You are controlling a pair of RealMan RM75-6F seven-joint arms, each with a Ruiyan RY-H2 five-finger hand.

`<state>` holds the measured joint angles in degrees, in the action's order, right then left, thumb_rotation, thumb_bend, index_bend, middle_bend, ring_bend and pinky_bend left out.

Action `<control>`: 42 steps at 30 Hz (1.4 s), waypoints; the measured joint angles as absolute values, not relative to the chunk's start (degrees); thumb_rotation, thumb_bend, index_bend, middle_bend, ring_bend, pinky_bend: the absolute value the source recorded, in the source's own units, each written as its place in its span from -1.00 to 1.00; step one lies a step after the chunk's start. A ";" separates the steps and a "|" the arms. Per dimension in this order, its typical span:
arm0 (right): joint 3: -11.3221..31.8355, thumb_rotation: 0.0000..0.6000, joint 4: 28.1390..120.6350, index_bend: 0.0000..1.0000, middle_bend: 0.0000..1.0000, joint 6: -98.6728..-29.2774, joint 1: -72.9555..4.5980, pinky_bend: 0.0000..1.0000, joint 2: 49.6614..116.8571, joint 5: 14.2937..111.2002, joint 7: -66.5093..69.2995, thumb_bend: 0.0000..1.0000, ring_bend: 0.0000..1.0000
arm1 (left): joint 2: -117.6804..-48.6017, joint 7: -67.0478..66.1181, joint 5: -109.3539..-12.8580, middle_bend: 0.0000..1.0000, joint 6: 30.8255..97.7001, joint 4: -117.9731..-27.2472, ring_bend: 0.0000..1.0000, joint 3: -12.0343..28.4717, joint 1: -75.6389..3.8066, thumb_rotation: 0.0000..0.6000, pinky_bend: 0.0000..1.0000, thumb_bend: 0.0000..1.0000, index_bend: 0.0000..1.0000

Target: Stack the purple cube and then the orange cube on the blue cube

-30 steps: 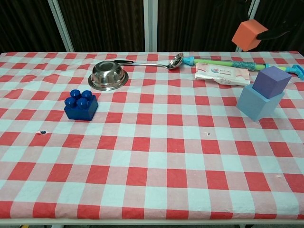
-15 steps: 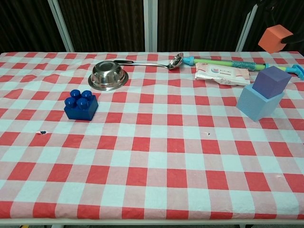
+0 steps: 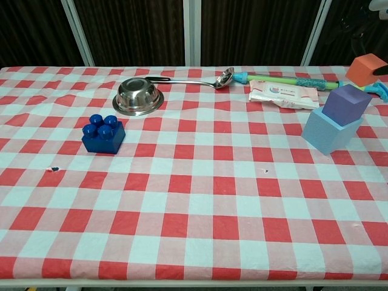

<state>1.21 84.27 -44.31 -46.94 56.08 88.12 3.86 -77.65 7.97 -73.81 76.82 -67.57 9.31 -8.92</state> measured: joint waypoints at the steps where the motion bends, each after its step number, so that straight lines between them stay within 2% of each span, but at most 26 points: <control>1: 1.14 1.00 84.07 -0.67 -0.08 -44.32 -46.84 -1.00 56.26 88.20 4.01 -0.62 -0.74 | -77.65 7.96 -73.81 -0.66 76.82 -67.57 -0.72 9.30 -8.92 1.00 -0.44 -0.85 -0.71; 42: 1.44 1.00 80.37 -0.67 -0.08 -42.46 -46.99 -1.00 59.93 88.13 6.75 -0.62 -0.74 | -77.85 8.15 -73.60 -0.66 76.64 -66.80 -0.72 9.40 -8.89 1.00 -0.44 -0.85 -0.71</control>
<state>1.44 80.37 -42.46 -46.99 59.93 88.13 6.75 -77.85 8.15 -73.60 76.64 -66.80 9.40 -8.89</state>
